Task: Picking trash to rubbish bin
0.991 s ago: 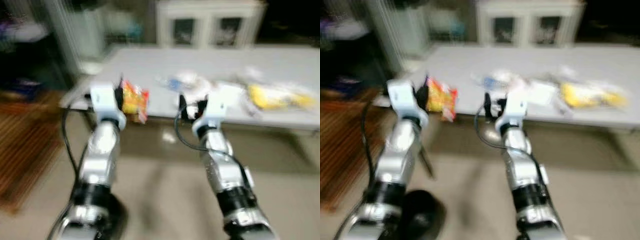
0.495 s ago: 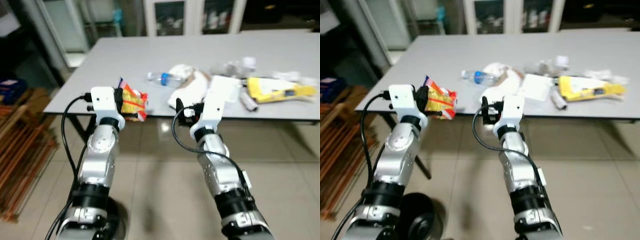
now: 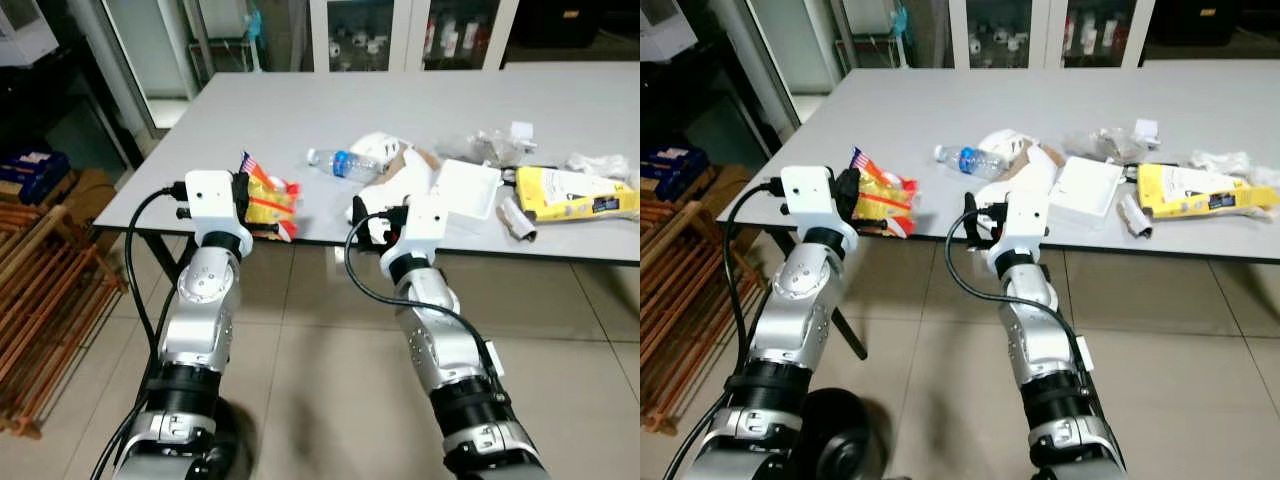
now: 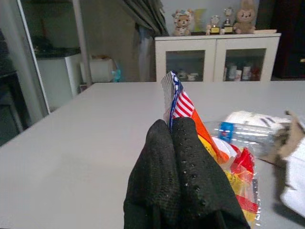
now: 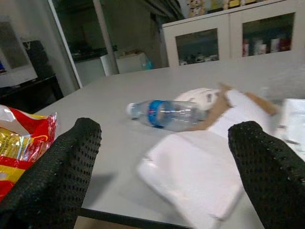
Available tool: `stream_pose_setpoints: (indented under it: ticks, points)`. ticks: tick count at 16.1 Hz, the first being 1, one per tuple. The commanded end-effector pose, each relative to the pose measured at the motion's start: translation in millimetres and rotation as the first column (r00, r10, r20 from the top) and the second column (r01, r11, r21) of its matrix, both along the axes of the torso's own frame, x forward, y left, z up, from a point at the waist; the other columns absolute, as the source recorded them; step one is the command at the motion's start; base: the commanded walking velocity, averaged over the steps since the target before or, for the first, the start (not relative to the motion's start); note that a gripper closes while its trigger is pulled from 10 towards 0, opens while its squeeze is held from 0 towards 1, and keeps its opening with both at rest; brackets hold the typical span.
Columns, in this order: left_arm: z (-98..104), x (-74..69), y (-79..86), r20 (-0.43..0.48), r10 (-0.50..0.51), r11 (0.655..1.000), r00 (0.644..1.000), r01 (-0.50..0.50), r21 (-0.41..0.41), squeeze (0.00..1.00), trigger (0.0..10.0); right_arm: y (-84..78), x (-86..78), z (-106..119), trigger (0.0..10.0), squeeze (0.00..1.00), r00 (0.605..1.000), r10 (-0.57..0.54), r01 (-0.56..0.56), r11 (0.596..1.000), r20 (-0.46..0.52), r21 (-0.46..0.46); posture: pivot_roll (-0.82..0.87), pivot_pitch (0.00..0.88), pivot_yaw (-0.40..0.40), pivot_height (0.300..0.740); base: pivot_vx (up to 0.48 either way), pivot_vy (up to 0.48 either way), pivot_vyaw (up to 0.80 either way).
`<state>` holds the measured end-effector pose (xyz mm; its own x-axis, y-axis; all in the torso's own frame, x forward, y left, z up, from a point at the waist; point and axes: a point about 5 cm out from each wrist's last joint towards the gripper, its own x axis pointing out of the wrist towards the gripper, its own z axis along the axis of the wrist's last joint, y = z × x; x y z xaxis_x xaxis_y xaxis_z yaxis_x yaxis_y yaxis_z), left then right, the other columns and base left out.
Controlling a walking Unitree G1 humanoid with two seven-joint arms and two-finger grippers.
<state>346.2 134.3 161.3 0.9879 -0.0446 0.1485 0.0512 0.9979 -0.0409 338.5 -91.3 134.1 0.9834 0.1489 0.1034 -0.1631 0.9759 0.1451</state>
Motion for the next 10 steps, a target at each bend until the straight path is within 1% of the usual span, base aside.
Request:
stream_pose_setpoints:
  ticks: [1,6,7,10]
  points:
    - [2,0.6,-5.6,0.002,-0.011,1.000,1.000,0.011,0.003,0.00,10.0,-4.7,1.9,2,10.0,0.00,1.000,-0.017,0.017,1.000,0.000,0.004,0.05,0.000,0.075,0.740,0.296,0.000,0.00]
    - [5,1.6,-4.3,0.009,0.000,1.000,1.000,0.000,0.000,0.00,10.0,-4.6,2.2,3,10.0,0.00,1.000,-0.013,0.013,1.000,0.000,0.001,0.05,0.000,0.073,0.740,0.300,0.000,0.00]
    - [11,2.4,-4.6,0.035,0.001,1.000,0.999,-0.001,-0.005,0.00,10.0,-4.6,2.3,3,10.0,0.00,1.000,-0.012,0.012,1.000,0.000,0.001,0.05,0.000,0.073,0.740,0.300,0.000,0.00]
    - [19,3.2,-4.6,0.066,0.003,1.000,0.998,-0.002,-0.015,0.00,10.0,-4.1,2.2,3,10.0,0.00,1.000,-0.010,0.010,1.000,0.000,0.001,0.05,0.000,0.072,0.740,0.299,0.000,0.00]
